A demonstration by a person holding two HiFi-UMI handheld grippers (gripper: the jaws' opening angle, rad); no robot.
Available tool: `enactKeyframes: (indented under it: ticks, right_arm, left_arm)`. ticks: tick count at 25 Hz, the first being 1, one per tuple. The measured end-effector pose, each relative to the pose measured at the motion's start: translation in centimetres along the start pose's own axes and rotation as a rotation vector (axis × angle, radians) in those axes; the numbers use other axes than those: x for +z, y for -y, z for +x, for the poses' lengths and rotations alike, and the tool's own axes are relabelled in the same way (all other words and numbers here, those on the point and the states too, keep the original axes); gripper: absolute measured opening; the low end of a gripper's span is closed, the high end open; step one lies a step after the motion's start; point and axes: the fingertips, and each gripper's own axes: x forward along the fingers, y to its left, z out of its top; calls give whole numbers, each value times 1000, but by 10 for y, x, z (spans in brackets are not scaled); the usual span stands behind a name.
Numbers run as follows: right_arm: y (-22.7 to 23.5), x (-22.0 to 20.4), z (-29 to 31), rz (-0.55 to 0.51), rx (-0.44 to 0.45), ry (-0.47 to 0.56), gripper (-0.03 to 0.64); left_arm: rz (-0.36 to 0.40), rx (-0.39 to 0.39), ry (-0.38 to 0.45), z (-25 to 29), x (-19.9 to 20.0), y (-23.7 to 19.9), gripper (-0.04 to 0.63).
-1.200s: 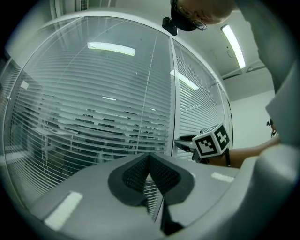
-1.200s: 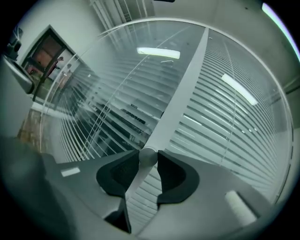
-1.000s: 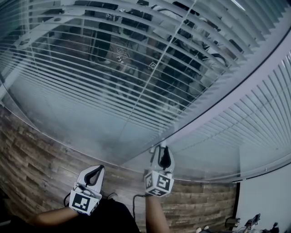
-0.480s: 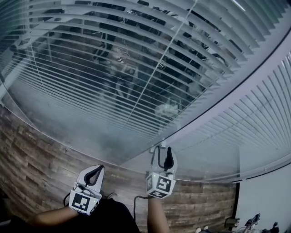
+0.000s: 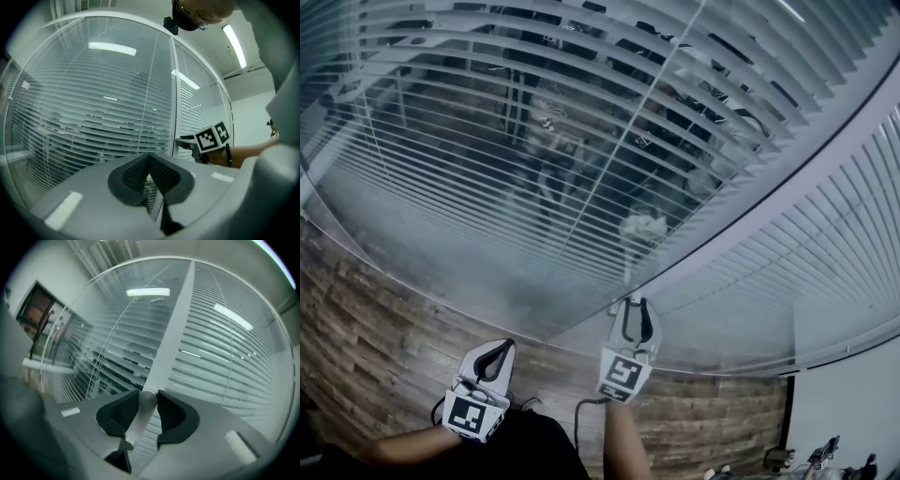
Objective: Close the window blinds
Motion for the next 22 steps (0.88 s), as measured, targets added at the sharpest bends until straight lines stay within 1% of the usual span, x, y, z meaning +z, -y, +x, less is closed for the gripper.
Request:
enactKeyframes:
  ticks: [3, 7, 8, 9, 10, 11, 12, 13, 14, 15, 17, 19, 20, 22]
  right_arm:
    - [3, -2, -4, 305, 34, 38, 127]
    - [13, -5, -2, 792, 88, 72, 127]
    - [16, -6, -1, 900, 101, 77, 127]
    - [18, -8, 0, 988, 113, 80, 127]
    - [19, -9, 0, 1050, 123, 81, 127]
    - [19, -7, -1, 1079, 131, 82, 127]
    - [20, -5, -1, 1068, 138, 79, 129]
    - [20, -3, -1, 1022, 140, 69, 132]
    - [19, -3, -1, 946, 137, 56, 133]
    - [18, -2, -2, 843, 127, 44, 135]
    - [16, 4, -5, 578, 89, 39, 164]
    - [11, 9, -6, 316, 59, 34, 170]
    - [7, 10, -5, 209, 52, 18, 170]
    - [0, 7, -1, 39, 38, -22, 167]
  left_arm:
    - [5, 3, 10, -4, 0, -3, 2]
    - [0, 9, -12, -2, -2, -2, 2]
    - [-3, 11, -13, 0, -1, -2, 2]
    - [-5, 11, -14, 1, -2, -2, 2]
    - [-9, 11, -15, 0, -2, -1, 2]
    - [-13, 11, -16, 0, -2, -1, 2]
    - [-13, 10, -16, 0, -1, 0, 2]
    - [-12, 9, -16, 0, 0, 1, 2]
    - [-11, 8, -17, 0, 1, 1, 2]
    - [-11, 7, -17, 0, 1, 2, 2]
    - [-8, 8, -16, 1, 1, 1, 2]
    - [-10, 12, -17, 1, 1, -2, 2]
    - [-12, 11, -17, 1, -1, -2, 2]
    - [-18, 9, -23, 0, -5, -2, 2]
